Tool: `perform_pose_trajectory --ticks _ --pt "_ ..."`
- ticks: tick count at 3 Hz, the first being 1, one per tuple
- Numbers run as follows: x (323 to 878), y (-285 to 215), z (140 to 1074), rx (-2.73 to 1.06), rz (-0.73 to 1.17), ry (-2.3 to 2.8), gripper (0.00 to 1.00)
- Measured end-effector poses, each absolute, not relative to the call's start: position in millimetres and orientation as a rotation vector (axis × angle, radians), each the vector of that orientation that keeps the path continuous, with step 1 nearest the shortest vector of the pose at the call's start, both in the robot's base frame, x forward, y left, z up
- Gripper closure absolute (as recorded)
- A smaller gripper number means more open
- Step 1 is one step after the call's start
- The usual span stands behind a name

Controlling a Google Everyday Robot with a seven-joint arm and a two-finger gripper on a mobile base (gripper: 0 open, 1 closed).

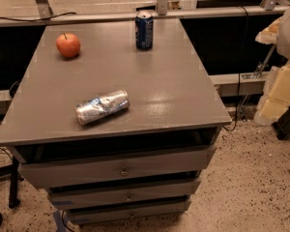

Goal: Pick apple

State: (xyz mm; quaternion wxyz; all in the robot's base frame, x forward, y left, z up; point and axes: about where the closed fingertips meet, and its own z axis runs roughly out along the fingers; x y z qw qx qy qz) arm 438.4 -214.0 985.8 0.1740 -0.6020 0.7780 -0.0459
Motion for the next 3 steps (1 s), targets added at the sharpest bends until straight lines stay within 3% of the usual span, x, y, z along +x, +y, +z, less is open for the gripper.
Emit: perform_pose_trajectory --ticks 2,3 --pt "456.7 -194.5 978.9 -1.694 -0.071 2.135 0.0" --pt "487.1 -149.9 964.7 -1.655 0.031 2.032 0.0"
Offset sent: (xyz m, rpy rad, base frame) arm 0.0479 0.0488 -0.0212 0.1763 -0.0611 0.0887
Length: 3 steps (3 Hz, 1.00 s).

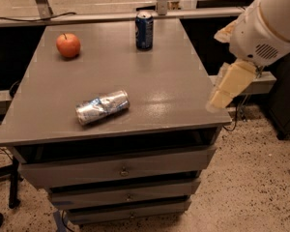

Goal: Pick apple

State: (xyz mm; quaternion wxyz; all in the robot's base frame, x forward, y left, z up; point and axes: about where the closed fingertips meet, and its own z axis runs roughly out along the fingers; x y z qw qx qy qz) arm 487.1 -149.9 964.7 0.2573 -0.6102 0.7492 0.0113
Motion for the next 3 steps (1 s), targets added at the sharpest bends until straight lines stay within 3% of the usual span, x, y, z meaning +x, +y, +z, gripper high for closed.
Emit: perform_pose_trajectory --ticks 2,3 --pt "561.7 -41.5 950.2 -1.481 0.183 1.882 0.0" --pt "561.3 -41.3 950.0 -1.483 0.184 1.882 0.0"
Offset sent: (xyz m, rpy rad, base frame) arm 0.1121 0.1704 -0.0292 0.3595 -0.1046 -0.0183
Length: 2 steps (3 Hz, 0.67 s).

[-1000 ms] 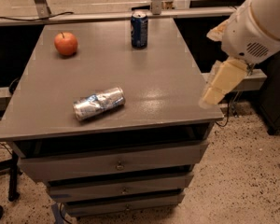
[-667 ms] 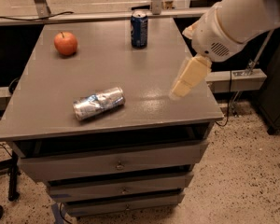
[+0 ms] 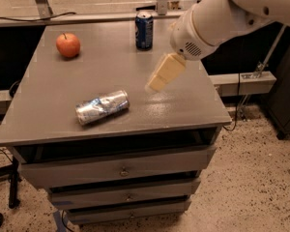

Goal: Pick apple

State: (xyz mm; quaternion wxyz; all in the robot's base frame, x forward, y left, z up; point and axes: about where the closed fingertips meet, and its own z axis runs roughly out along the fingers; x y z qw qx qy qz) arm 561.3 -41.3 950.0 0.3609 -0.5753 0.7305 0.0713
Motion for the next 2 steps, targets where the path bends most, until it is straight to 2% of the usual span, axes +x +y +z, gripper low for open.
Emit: perform_pose_trajectory --ticks 1,2 --pt "561.0 -40.1 951.4 -1.498 0.193 1.86 0.0" --pt "577.1 -8.7 942.9 -1.494 0.241 1.79 0.0"
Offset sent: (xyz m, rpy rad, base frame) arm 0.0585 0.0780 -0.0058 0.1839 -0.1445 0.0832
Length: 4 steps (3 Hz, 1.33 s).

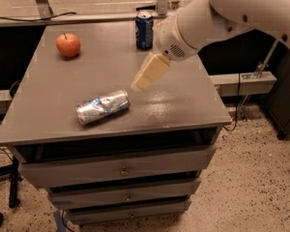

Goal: Pick apple

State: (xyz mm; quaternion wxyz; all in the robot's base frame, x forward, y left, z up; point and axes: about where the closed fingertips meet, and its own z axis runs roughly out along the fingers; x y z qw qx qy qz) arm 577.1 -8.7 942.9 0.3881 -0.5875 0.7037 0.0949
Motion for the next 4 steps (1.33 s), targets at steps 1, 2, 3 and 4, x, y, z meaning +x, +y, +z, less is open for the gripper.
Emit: perform_pose_trajectory --ticks 1,2,3,4 --pt "617.8 39.2 942.0 -1.415 0.313 1.712 0.0" --pt "655.0 79.7 938.0 -1.328 0.368 1.674 0.0" --pt "694.1 112.5 924.5 -1.241 0.419 1.677 0.0" --pt "729.3 146.7 910.2 -1.159 0.473 1.692 0.0"
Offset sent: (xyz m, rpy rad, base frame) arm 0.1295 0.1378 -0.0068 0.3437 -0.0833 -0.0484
